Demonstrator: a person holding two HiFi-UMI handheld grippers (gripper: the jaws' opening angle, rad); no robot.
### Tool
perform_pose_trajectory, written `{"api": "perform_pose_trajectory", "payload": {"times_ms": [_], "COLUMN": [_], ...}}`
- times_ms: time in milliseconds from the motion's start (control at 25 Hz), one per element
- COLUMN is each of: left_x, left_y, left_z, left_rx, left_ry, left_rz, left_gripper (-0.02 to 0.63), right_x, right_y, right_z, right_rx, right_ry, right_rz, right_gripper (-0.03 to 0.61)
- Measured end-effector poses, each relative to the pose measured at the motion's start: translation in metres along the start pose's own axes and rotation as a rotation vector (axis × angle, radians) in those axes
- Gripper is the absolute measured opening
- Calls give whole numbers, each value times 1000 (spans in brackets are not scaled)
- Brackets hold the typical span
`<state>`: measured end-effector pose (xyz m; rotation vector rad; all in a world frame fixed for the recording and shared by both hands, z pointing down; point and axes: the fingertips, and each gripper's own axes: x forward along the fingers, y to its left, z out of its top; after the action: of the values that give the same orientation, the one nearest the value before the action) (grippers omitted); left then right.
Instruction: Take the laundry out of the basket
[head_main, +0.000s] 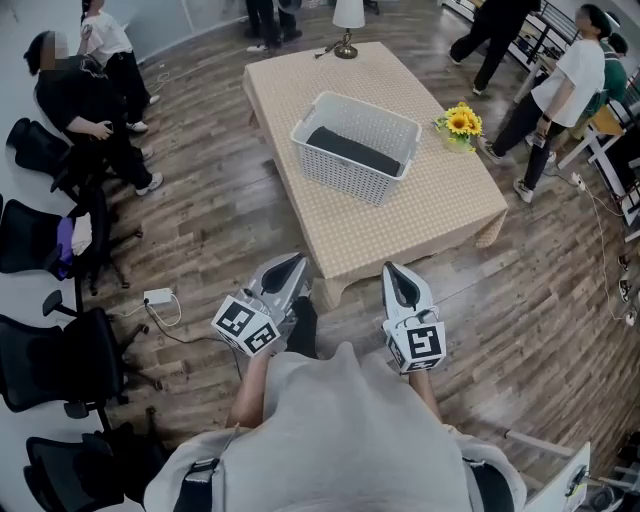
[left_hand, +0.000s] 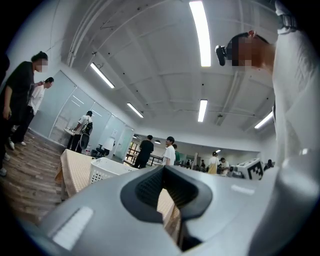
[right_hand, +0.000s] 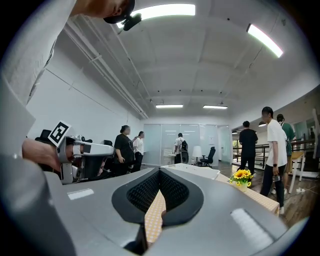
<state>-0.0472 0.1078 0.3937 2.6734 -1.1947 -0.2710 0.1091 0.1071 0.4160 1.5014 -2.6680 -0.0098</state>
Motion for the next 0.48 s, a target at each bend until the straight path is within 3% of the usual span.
{"api": "perform_pose_trajectory", "payload": {"times_ms": [480], "left_x": [131], "left_y": [133], "left_z": [40], "left_rx": [12], "left_ry": [33], "left_rz": [-123], "left_gripper": [8], "right_x": [160], "right_y": [-67], "right_z": [25], "right_rx": [-27], "right_ry": [18], "right_rz": [-105], "right_gripper": [-2]}}
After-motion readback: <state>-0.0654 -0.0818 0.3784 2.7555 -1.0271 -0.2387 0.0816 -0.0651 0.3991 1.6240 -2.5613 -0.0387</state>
